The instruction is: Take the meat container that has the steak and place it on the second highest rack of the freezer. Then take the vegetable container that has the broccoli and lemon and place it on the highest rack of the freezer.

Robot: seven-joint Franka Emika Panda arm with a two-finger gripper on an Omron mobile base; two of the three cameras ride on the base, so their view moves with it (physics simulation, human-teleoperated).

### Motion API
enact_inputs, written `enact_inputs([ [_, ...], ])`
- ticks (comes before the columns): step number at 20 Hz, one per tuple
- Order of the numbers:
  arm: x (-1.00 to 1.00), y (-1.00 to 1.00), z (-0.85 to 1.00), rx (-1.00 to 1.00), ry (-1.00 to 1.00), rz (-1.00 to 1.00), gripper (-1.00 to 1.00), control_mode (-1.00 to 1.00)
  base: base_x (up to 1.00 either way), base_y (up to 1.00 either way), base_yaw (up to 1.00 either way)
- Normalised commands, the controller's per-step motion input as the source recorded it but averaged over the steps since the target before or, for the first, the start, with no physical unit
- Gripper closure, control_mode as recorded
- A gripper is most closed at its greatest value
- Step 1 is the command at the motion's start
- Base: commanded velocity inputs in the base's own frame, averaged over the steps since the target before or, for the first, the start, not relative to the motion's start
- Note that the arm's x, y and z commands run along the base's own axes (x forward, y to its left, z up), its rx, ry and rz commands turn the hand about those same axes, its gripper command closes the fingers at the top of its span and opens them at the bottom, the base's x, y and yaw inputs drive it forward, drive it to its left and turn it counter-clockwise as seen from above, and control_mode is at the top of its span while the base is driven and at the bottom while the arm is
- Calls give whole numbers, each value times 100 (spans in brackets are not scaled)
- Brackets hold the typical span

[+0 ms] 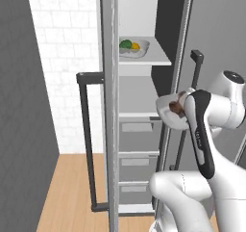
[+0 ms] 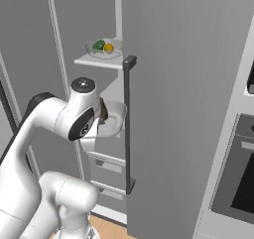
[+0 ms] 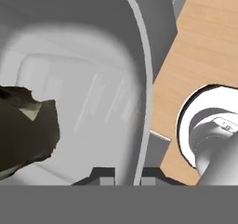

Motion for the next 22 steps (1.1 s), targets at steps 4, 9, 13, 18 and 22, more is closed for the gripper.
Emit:
enact_inputs([
  [4, 36, 53, -4, 0, -6, 2, 100, -100, 0, 0, 0],
  [9, 57, 40, -7, 2, -8, 4, 100, -100, 0, 0, 0],
  [13, 49, 23, -8, 2, -8, 5, 100, -100, 0, 0, 0],
  [18, 75, 12, -16, 0, 0, -6, 100, -100, 0, 0, 0],
  [22, 84, 0, -15, 0, 0, -15, 100, -100, 0, 0, 0],
])
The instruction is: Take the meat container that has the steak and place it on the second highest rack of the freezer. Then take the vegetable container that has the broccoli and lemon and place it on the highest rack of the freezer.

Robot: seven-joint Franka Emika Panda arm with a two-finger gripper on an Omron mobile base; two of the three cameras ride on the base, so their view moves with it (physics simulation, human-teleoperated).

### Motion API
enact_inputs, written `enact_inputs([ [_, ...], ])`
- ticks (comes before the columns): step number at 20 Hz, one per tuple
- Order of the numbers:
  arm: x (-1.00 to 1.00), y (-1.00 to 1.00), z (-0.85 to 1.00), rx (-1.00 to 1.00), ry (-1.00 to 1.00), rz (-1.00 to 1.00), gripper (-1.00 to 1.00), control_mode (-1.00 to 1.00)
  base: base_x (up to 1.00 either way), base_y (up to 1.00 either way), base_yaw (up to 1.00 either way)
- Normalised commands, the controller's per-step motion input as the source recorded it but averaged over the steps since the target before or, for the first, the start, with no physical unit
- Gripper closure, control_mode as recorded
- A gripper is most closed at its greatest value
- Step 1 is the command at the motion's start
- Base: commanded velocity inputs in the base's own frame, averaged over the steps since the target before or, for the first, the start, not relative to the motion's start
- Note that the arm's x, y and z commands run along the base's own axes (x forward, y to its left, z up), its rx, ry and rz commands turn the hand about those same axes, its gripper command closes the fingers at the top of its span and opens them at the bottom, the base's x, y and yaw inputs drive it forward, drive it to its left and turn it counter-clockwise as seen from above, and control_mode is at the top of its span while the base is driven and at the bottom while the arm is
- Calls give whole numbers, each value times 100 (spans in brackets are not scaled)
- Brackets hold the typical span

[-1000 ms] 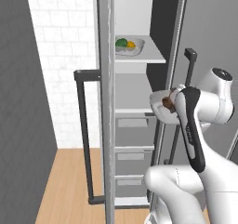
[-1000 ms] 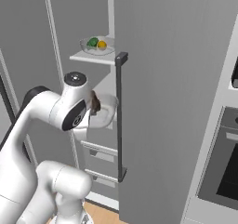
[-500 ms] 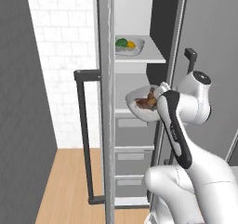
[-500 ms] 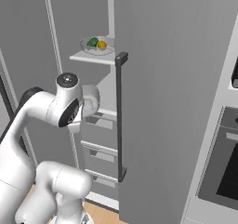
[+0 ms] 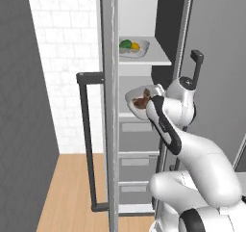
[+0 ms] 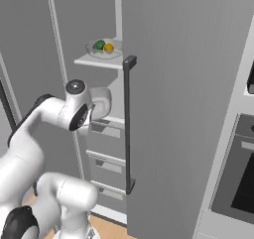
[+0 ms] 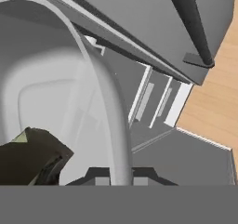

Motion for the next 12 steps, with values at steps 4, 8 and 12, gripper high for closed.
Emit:
enact_inputs([
  [4, 64, -4, -8, 3, 0, -12, 100, -100, 0, 0, 0],
  [8, 63, 0, -20, 6, 3, -1, 100, -100, 0, 0, 0],
  [12, 52, 0, -34, 6, 2, 0, 100, -100, 0, 0, 0],
])
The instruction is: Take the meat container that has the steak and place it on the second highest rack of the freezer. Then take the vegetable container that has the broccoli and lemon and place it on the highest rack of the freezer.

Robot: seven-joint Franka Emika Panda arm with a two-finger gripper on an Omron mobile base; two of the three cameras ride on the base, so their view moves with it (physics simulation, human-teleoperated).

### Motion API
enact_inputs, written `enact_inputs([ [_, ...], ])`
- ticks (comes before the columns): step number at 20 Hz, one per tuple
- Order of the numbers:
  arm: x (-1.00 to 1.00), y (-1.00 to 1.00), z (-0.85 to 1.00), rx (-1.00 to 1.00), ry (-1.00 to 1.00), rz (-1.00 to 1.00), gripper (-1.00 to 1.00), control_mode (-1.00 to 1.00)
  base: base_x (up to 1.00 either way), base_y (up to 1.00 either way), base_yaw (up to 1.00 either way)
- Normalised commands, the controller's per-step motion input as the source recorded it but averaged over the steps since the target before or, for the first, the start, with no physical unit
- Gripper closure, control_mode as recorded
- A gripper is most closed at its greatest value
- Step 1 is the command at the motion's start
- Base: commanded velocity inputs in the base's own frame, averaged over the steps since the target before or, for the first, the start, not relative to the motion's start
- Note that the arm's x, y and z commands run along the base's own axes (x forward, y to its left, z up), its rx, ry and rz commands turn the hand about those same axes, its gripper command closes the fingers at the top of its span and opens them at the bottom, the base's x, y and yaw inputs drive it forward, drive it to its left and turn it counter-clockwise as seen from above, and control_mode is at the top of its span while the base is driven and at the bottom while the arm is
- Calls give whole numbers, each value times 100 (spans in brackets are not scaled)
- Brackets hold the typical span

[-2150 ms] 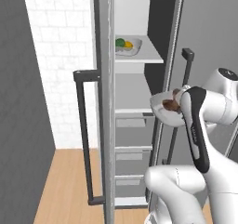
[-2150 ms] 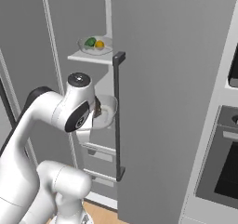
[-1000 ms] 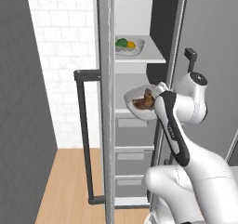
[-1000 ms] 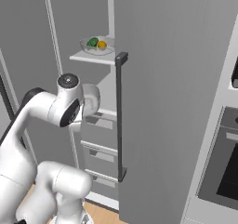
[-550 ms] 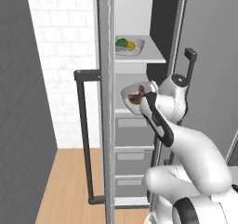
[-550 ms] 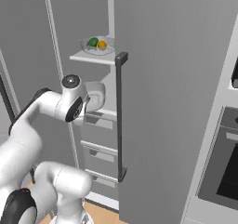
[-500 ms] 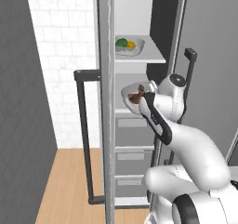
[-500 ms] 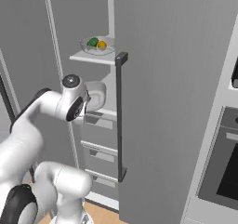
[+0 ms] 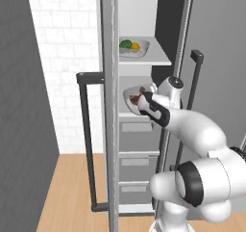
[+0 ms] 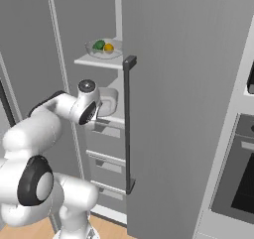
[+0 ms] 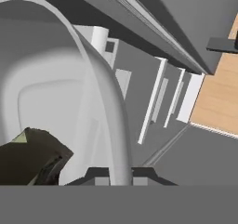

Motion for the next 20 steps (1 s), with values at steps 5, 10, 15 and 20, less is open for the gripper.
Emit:
enact_inputs([
  [5, 49, -1, -43, 1, 2, -2, 100, -100, 0, 0, 0],
  [10, 62, 0, -27, -1, 11, -2, 100, -100, 0, 0, 0],
  [15, 63, 0, -20, 0, 9, 0, 100, -100, 0, 0, 0],
  [20, 64, 0, -16, -1, 5, 0, 100, -100, 0, 0, 0],
])
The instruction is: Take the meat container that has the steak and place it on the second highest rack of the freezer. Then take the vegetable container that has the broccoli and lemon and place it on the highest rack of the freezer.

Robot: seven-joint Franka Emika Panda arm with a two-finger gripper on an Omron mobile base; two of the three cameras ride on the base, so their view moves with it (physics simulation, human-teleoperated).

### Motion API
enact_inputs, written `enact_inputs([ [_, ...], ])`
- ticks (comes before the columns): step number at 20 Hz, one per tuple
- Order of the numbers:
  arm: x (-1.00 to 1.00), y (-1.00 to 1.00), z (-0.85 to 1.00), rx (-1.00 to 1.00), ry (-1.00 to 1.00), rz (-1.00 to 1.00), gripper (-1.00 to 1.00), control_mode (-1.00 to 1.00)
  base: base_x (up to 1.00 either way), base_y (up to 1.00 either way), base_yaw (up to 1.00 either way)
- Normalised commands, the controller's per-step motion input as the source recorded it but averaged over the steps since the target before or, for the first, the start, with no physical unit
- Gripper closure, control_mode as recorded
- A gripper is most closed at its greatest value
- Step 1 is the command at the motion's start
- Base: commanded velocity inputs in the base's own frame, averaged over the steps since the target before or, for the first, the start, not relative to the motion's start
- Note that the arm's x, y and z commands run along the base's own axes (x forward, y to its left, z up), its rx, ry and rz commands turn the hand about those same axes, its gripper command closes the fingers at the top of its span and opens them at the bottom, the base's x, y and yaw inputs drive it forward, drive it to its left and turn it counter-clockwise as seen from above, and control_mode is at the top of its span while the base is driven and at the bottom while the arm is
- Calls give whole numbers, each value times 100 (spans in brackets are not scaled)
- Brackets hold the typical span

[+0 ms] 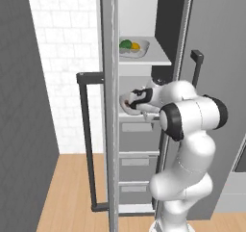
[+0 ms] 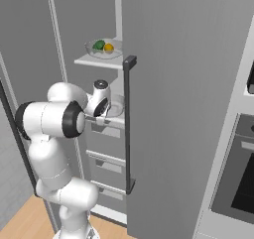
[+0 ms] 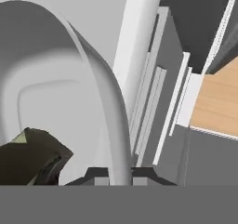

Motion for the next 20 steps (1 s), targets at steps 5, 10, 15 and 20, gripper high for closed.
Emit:
enact_inputs([
  [5, 55, 0, -13, 0, 4, -2, 100, -100, 0, 0, 0],
  [10, 57, 2, -19, -2, 5, -7, 100, -100, 0, 0, 0],
  [15, 35, 5, -20, -1, 2, -14, -100, -100, 0, 0, 0],
  [20, 0, 7, -1, 0, -2, -12, -100, -100, 0, 0, 0],
])
